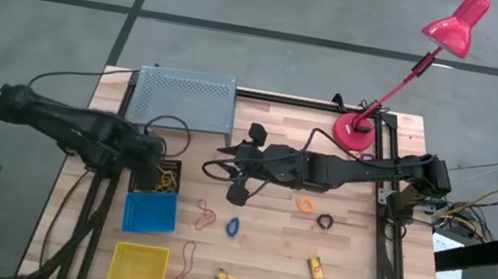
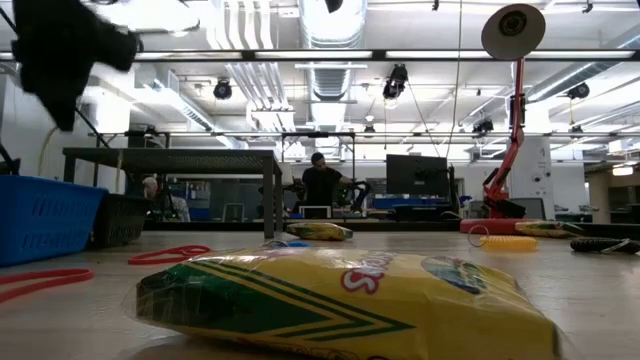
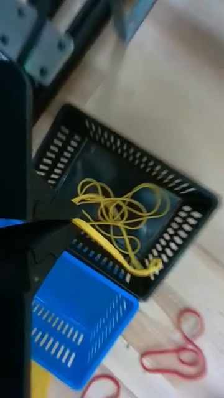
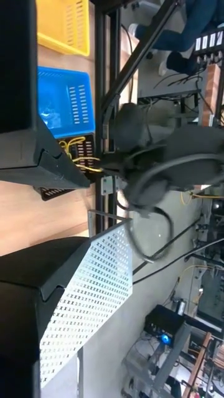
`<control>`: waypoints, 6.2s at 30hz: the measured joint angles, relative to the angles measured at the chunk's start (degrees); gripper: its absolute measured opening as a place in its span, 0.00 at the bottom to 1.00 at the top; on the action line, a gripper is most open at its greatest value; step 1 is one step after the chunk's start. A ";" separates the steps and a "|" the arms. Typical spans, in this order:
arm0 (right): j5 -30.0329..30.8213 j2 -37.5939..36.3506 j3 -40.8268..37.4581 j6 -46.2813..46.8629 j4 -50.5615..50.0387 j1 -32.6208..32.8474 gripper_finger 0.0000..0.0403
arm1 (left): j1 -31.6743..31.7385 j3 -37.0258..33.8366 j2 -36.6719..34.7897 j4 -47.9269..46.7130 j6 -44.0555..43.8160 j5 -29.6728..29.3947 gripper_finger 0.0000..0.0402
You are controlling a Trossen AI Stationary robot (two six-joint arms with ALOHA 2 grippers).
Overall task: Pick & Place Office Desk Supplies
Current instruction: Put the yellow rubber band in the black bin, then put the red rubber band in the black bin
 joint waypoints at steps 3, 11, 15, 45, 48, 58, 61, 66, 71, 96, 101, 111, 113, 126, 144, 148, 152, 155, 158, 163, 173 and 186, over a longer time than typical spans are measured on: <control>-0.01 0.00 -0.07 0.95 -0.03 0.00 0.32 | 0.00 -4.74 0.02 5.00 -0.74 2.26 0.00; -0.03 0.00 -0.07 1.12 0.04 0.04 0.33 | 0.00 -11.16 0.00 10.18 -7.22 3.69 0.01; -0.03 0.00 -0.09 1.12 0.02 0.04 0.31 | 0.00 -11.15 0.00 10.22 -6.18 3.69 0.05; -0.22 -1.52 -0.18 9.30 -4.46 -0.17 0.31 | 0.00 -11.10 0.00 28.91 -9.28 11.29 0.54; -0.20 -2.79 -0.16 8.72 -4.65 -0.17 0.31 | 0.00 -9.55 0.00 31.98 -9.27 10.27 0.49; -21.59 -7.64 -1.94 1.68 -2.38 -0.46 0.31 | -0.03 3.75 1.20 30.58 -6.38 4.95 0.38; -37.71 -9.49 -5.33 1.06 7.10 -0.53 0.30 | -0.06 6.81 4.15 32.51 -1.12 2.56 0.37; -24.81 -14.51 -13.42 3.81 8.72 -0.66 0.27 | 0.28 12.03 14.06 33.67 2.36 1.68 0.37; -19.97 -23.01 -23.45 4.76 15.39 -0.50 0.24 | 0.68 16.41 25.14 32.10 6.29 5.33 0.37; -6.93 -52.11 -53.61 6.57 18.63 -0.17 0.17 | 1.61 20.74 44.21 25.13 -3.91 15.74 0.37; -6.98 -52.39 -56.09 6.54 18.40 -0.28 0.17 | 1.04 20.74 46.08 25.29 -0.57 15.69 0.37; -7.20 -51.38 -60.24 6.00 18.44 -0.20 0.17 | 0.70 20.68 47.56 26.17 11.84 11.93 0.37; -7.18 -51.18 -60.88 6.00 18.41 -0.22 0.17 | 0.70 20.68 47.56 26.20 13.31 11.41 0.37; -7.41 -50.84 -60.68 3.86 18.47 -0.22 0.17 | 0.70 20.65 47.56 26.32 13.81 10.65 0.37; -7.50 -50.82 -60.68 3.94 18.47 -0.22 0.17 | -3.13 19.82 47.56 30.83 26.62 6.13 0.37; -7.53 -50.82 -60.68 3.76 18.47 -0.22 0.17 | -3.16 17.72 47.60 31.52 20.63 6.21 0.37; -7.59 -50.82 -60.68 3.92 18.47 -0.22 0.17 | -3.15 15.91 47.60 32.28 14.69 8.34 0.37; -7.59 -50.82 -60.68 3.90 18.47 -0.22 0.17 | -3.15 14.53 47.60 32.73 16.25 9.15 0.37; -7.59 -50.82 -60.68 3.89 18.46 -0.22 0.17 | -3.15 13.70 47.60 33.92 20.35 9.16 0.37; -7.59 -50.82 -60.68 3.90 18.47 -0.22 0.17 | -3.15 11.40 47.60 39.43 25.93 9.11 0.37; -7.56 -50.82 -60.70 3.90 18.45 -0.24 0.17 | -3.06 6.90 47.25 48.71 27.77 8.73 0.37; -7.54 -50.82 -60.70 3.94 18.40 -0.24 0.17 | -3.15 6.84 47.39 48.22 33.96 6.13 0.29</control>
